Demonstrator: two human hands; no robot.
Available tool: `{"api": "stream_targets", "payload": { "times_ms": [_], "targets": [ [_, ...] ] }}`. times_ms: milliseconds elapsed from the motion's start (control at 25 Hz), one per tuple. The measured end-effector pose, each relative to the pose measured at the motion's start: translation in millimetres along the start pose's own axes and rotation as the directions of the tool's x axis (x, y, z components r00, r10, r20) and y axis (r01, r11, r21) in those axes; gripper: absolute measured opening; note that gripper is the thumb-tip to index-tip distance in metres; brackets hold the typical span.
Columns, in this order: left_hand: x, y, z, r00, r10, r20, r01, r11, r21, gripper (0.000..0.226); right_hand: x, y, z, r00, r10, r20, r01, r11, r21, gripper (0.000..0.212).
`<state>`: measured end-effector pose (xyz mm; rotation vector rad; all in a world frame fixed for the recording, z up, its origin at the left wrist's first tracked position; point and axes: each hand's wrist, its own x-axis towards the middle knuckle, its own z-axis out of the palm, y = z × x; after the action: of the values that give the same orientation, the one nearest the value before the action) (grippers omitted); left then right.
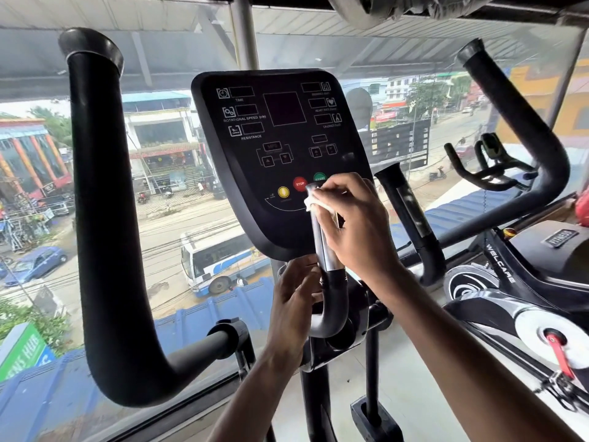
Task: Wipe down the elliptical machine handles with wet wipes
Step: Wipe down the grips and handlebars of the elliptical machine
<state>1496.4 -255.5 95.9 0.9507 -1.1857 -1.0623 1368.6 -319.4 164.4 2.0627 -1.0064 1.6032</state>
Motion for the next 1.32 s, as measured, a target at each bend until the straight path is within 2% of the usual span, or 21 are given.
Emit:
{"api": "stream_targets", "payload": {
  "times_ms": [120, 240, 360, 480, 640, 720, 800, 920, 960, 1080, 1160, 1200, 1320],
  "targets": [
    [-3, -4, -1, 1.000, 0.025, 0.008, -0.025, 0.999, 0.041, 0.022, 11, 2, -5, 0.968, -0.175, 0.181, 0.186, 0.981, -0.047, 0.010],
    [-10, -8, 0, 1.000, -0.016, 0.004, 0.016, 0.999, 0.031, 0.024, 21, 8, -9, 0.958, -0.189, 0.215, 0.212, 0.973, -0.089, 0.016],
    [-13, -9, 0, 0.999, -0.050, 0.005, 0.050, 0.999, 0.012, 0.027, 22, 11, -12, 0.874, -0.283, 0.394, 0.330, 0.943, -0.054, 0.026],
    [-15, -10, -2, 0.998, -0.064, 0.007, 0.064, 0.998, 0.017, 0.023, 16, 12, -23, 0.840, -0.333, 0.428, 0.379, 0.925, -0.025, 0.016],
    [-18, -13, -5, 0.999, -0.034, 0.021, 0.033, 0.998, 0.045, 0.026, -1, 10, -34, 0.677, -0.465, 0.570, 0.488, 0.864, 0.125, 0.012],
    [-19, -13, -5, 0.998, -0.062, 0.012, 0.062, 0.998, 0.008, 0.020, 1, 13, -34, 0.713, -0.452, 0.536, 0.487, 0.869, 0.085, 0.011],
    [-21, -11, -5, 0.997, -0.071, 0.006, 0.071, 0.997, -0.007, 0.026, 4, 14, -34, 0.755, -0.434, 0.491, 0.465, 0.883, 0.064, 0.009],
    [-23, -8, -4, 1.000, -0.021, 0.015, 0.021, 1.000, 0.010, 0.025, 10, 15, -32, 0.694, -0.487, 0.531, 0.517, 0.850, 0.103, 0.011],
    [-23, -9, -4, 1.000, -0.001, 0.014, 0.001, 1.000, 0.018, 0.023, 15, 17, -31, 0.706, -0.486, 0.514, 0.522, 0.849, 0.085, 0.012],
    [-19, -9, -1, 0.998, 0.062, 0.002, -0.062, 0.996, 0.062, 0.021, 37, 19, -24, 0.822, -0.420, 0.384, 0.465, 0.885, -0.028, 0.017],
    [-16, -9, 0, 0.996, 0.084, -0.011, -0.083, 0.993, 0.081, 0.021, 48, 15, -16, 0.870, -0.382, 0.313, 0.428, 0.899, -0.093, 0.020],
    [-15, -9, 0, 0.996, 0.090, -0.019, -0.088, 0.993, 0.079, 0.022, 52, 14, -14, 0.877, -0.373, 0.304, 0.421, 0.901, -0.109, 0.021],
    [-13, -7, -2, 0.996, 0.093, -0.014, -0.092, 0.992, 0.088, 0.022, 51, 13, -12, 0.837, -0.391, 0.383, 0.462, 0.880, -0.113, 0.017]
  ]
}}
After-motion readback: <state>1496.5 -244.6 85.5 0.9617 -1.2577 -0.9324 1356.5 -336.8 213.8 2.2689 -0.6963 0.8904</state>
